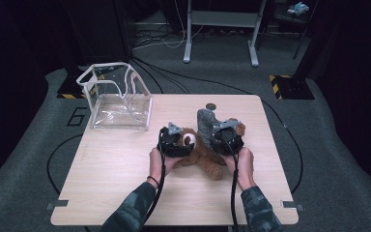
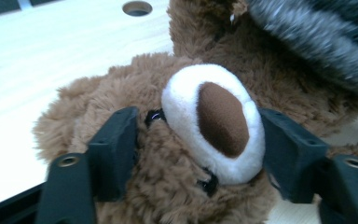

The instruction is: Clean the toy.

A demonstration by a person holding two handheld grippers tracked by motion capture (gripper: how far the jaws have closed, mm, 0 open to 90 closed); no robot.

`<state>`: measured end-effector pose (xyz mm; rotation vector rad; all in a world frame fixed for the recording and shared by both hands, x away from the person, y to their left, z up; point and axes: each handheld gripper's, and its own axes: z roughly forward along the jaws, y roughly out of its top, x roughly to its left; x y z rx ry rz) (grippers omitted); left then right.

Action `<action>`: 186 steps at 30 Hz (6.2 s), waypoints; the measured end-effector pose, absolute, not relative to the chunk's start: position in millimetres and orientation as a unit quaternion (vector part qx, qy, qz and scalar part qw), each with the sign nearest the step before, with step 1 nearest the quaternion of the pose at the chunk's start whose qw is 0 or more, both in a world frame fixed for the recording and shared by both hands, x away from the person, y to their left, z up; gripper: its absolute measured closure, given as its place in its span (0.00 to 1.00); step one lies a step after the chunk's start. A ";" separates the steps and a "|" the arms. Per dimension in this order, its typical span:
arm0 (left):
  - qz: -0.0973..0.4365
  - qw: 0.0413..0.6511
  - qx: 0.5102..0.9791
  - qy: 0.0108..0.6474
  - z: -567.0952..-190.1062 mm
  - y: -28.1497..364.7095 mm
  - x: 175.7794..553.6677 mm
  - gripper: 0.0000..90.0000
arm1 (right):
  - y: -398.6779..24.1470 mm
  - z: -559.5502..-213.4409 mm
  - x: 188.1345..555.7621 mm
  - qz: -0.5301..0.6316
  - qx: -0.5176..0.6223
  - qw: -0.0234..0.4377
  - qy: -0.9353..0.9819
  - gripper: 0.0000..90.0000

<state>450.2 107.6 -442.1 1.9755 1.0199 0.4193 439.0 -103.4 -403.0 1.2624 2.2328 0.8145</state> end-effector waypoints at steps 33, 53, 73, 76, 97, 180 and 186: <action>0.141 0.415 0.803 0.405 -514.2 157.9 415.6 0.75 | -102.5 -397.3 432.0 0.307 0.450 0.236 0.805 0.76; 0.159 0.400 0.802 0.415 -527.2 156.3 415.8 0.93 | -36.1 -394.5 437.3 0.296 0.398 0.227 0.838 0.76; 0.133 0.413 0.788 0.437 -528.0 163.3 420.3 0.98 | -19.1 -434.0 394.6 0.274 0.367 0.191 0.868 0.76; 0.136 0.412 0.788 0.437 -528.0 161.9 419.5 0.98 | -19.6 -452.7 394.7 0.262 0.373 0.160 0.875 0.76; 0.140 0.412 0.786 0.439 -528.2 160.5 418.7 0.98 | -27.8 -369.6 453.6 0.305 0.405 0.211 0.836 0.75; 0.150 0.406 0.790 0.434 -527.9 159.9 418.0 1.00 | -25.2 -429.3 400.5 0.310 0.372 0.129 0.866 0.76; 0.149 0.406 0.790 0.434 -527.9 159.9 418.0 1.00 | -18.1 -471.4 404.1 0.282 0.388 0.096 0.872 0.76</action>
